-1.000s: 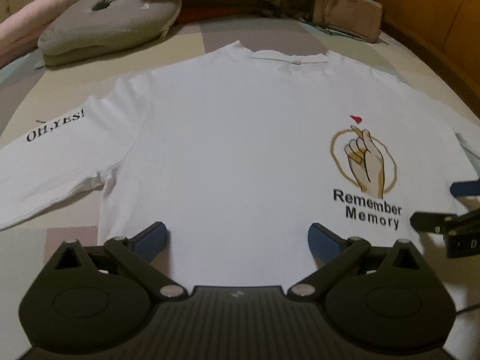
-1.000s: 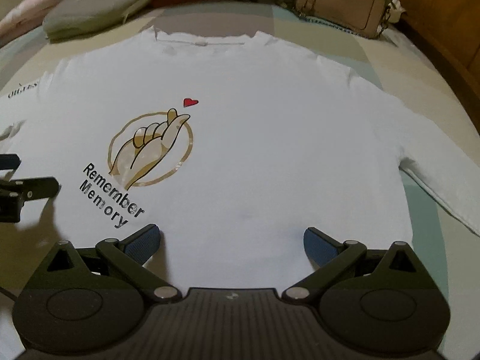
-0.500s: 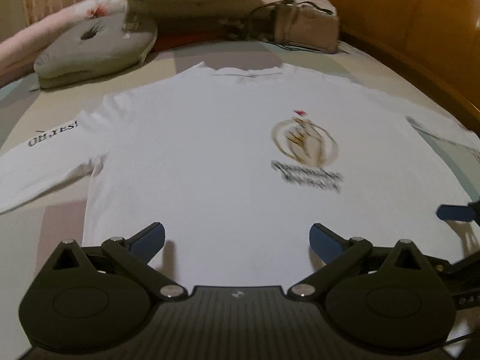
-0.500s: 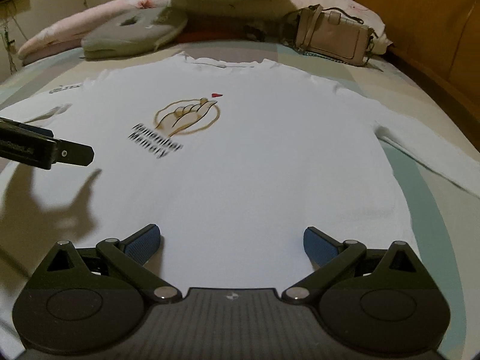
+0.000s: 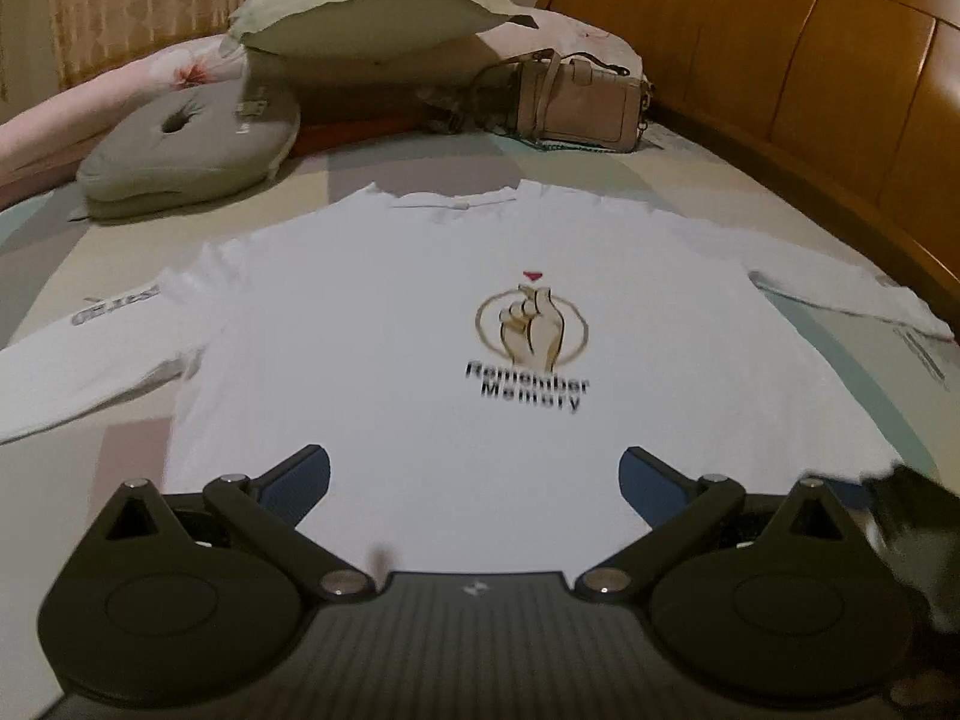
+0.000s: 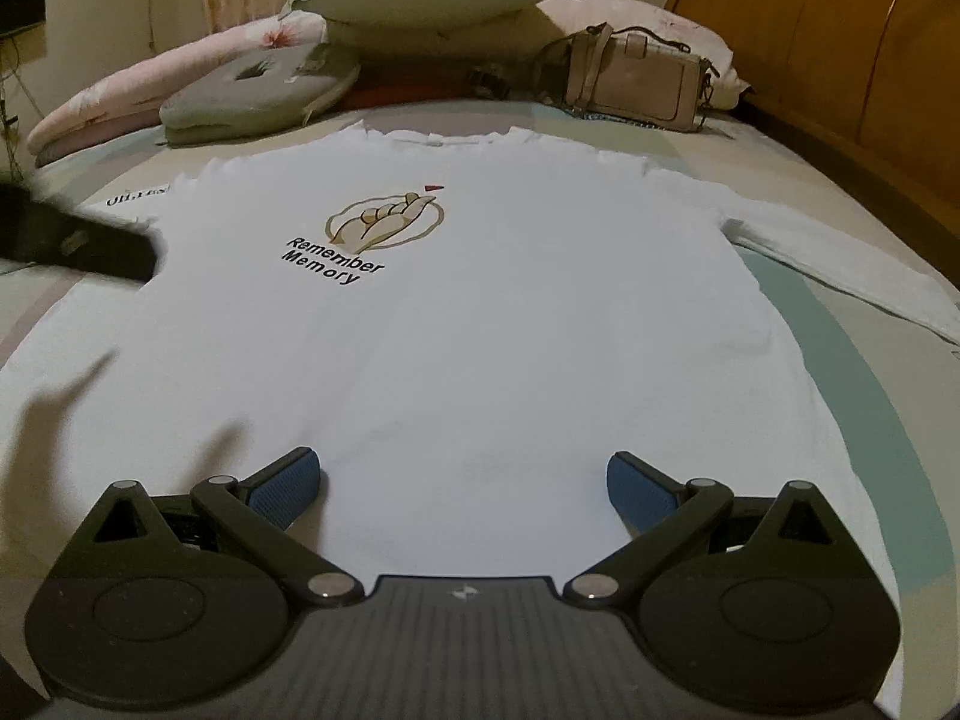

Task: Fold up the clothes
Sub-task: 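Move the right gripper out to the sleeve beyond the 'Remember Memory' print, then grasp the white sleeve cuff with the right gripper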

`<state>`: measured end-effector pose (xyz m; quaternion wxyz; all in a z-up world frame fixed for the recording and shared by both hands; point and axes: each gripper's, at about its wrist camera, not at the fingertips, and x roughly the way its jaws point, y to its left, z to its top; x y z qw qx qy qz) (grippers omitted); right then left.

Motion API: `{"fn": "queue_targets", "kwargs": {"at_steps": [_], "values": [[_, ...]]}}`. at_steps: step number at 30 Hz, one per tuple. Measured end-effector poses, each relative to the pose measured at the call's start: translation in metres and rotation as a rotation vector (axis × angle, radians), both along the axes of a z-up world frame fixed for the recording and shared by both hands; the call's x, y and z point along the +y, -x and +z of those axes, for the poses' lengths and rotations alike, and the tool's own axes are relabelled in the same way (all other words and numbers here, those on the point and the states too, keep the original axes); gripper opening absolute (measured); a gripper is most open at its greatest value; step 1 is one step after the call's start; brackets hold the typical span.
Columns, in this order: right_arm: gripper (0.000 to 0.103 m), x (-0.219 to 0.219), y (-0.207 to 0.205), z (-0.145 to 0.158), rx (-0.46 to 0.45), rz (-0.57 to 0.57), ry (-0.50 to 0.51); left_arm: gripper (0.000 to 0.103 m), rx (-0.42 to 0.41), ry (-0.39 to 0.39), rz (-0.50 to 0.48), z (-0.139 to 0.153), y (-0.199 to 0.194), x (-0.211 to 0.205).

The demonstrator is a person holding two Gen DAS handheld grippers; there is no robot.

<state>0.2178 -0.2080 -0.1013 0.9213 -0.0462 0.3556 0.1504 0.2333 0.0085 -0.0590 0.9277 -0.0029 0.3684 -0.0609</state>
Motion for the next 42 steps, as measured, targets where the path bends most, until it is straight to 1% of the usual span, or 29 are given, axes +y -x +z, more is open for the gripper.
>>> {"fn": "queue_targets", "kwargs": {"at_steps": [2,3,6,8,11,14,15,16,17,20,21,25,27,29,31,32,36,37,39,42], "values": [[0.103,-0.001,0.002,0.001,0.007,0.004,0.002,0.102,-0.018,0.007,-0.013,-0.007,-0.015,-0.002],[0.103,-0.002,0.003,0.002,0.015,0.009,0.003,0.102,-0.027,0.008,-0.035,-0.012,-0.024,-0.005],[0.103,-0.009,0.001,0.008,0.059,0.045,-0.016,0.102,-0.027,-0.013,-0.069,-0.027,-0.050,-0.011],[0.103,-0.024,-0.004,0.017,0.089,0.031,-0.063,0.102,0.005,-0.031,-0.093,-0.036,-0.063,-0.014],[0.103,-0.055,-0.023,0.038,0.077,-0.043,-0.099,0.102,0.034,-0.018,-0.114,-0.042,-0.072,-0.014],[0.103,-0.092,-0.068,0.059,0.049,-0.165,-0.062,0.102,0.047,-0.027,-0.140,-0.049,-0.071,-0.015],[0.103,-0.104,-0.086,0.065,0.040,-0.211,-0.047,0.102,0.046,-0.045,-0.145,-0.050,-0.070,-0.018],[0.103,-0.116,-0.106,0.069,0.044,-0.258,-0.035,0.102,0.044,-0.060,-0.154,-0.050,-0.068,-0.020],[0.103,-0.126,-0.127,0.072,0.053,-0.305,-0.024,0.102,0.034,-0.054,-0.177,-0.048,-0.068,-0.022],[0.103,-0.162,-0.202,0.072,0.153,-0.422,-0.052,0.102,-0.010,-0.010,-0.201,-0.043,-0.071,-0.021],[0.103,-0.170,-0.225,0.070,0.182,-0.451,-0.063,0.102,-0.011,-0.011,-0.200,-0.044,-0.072,-0.020],[0.103,-0.187,-0.298,0.041,0.322,-0.569,-0.075,0.102,-0.015,-0.017,-0.196,-0.048,-0.075,-0.017],[0.103,-0.185,-0.316,0.028,0.368,-0.610,-0.080,0.102,-0.017,-0.020,-0.194,-0.051,-0.076,-0.016],[0.103,-0.175,-0.328,0.024,0.328,-0.624,-0.004,0.102,-0.019,-0.024,-0.192,-0.053,-0.078,-0.014],[0.103,-0.168,-0.338,0.018,0.307,-0.635,0.068,0.102,-0.021,-0.027,-0.190,-0.055,-0.079,-0.013],[0.103,-0.167,-0.343,0.016,0.287,-0.640,0.080,0.102,-0.022,-0.028,-0.189,-0.056,-0.080,-0.012],[0.103,-0.169,-0.352,0.013,0.211,-0.626,0.083,0.102,-0.026,-0.034,-0.184,-0.060,-0.082,-0.009],[0.103,-0.170,-0.348,0.016,0.201,-0.615,0.073,0.102,-0.027,-0.036,-0.183,-0.061,-0.083,-0.008],[0.103,-0.173,-0.340,0.023,0.184,-0.590,0.047,0.102,-0.027,-0.037,-0.182,-0.061,-0.083,-0.008],[0.103,-0.178,-0.309,0.033,0.171,-0.550,0.031,0.102,-0.026,-0.014,-0.178,-0.060,-0.085,-0.005]]}}
